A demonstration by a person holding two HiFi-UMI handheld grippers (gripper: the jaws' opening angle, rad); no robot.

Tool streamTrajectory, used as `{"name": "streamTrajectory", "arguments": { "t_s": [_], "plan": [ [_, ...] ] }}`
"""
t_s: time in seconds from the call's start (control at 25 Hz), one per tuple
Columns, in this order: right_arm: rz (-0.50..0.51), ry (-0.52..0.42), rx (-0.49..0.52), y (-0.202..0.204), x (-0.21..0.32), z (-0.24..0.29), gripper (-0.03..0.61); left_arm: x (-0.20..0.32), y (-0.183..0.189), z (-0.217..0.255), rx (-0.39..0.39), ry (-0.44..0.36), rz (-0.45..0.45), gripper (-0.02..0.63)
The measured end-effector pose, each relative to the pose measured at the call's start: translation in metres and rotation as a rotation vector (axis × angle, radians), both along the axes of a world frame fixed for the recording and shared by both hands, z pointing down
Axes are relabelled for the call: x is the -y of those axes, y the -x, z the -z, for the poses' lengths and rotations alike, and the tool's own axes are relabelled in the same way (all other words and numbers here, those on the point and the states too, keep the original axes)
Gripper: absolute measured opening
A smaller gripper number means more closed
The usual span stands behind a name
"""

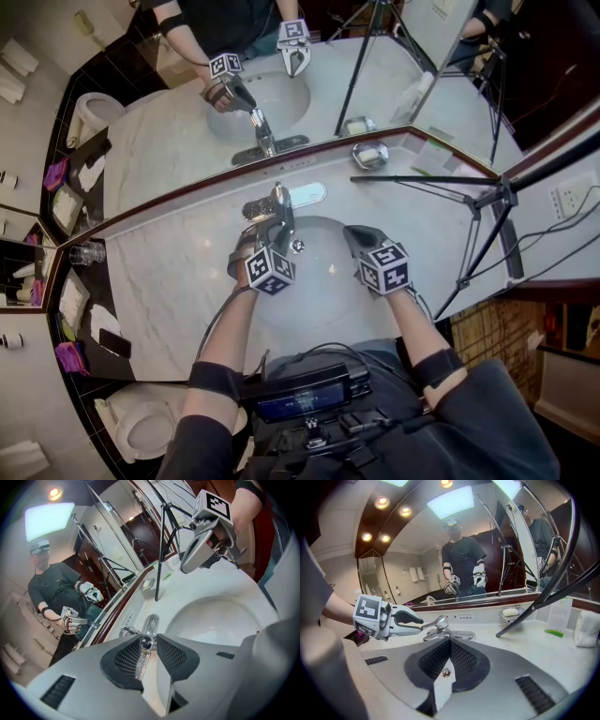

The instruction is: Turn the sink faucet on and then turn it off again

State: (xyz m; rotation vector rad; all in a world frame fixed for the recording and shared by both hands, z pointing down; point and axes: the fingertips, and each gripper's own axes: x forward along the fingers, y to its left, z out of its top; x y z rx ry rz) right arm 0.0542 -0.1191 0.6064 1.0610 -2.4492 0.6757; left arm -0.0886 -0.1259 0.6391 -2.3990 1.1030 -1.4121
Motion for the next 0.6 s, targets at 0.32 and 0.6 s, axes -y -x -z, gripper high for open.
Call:
{"name": "streamTrajectory", "arguments": {
  "t_s": [0.32, 0.6],
  "plan": [
    [0.016, -0.020, 0.002, 0.006, -0.005, 0.008, 0.018, -0.016, 0.024, 0.041, -0.139, -0.027, 0.116, 0.002],
    [0.037, -0.041, 0.005, 0.014, -0.011, 0.019, 0.018, -0.044, 0.039, 0.067, -0.393, 0.016, 0.297, 0.002]
  ]
}}
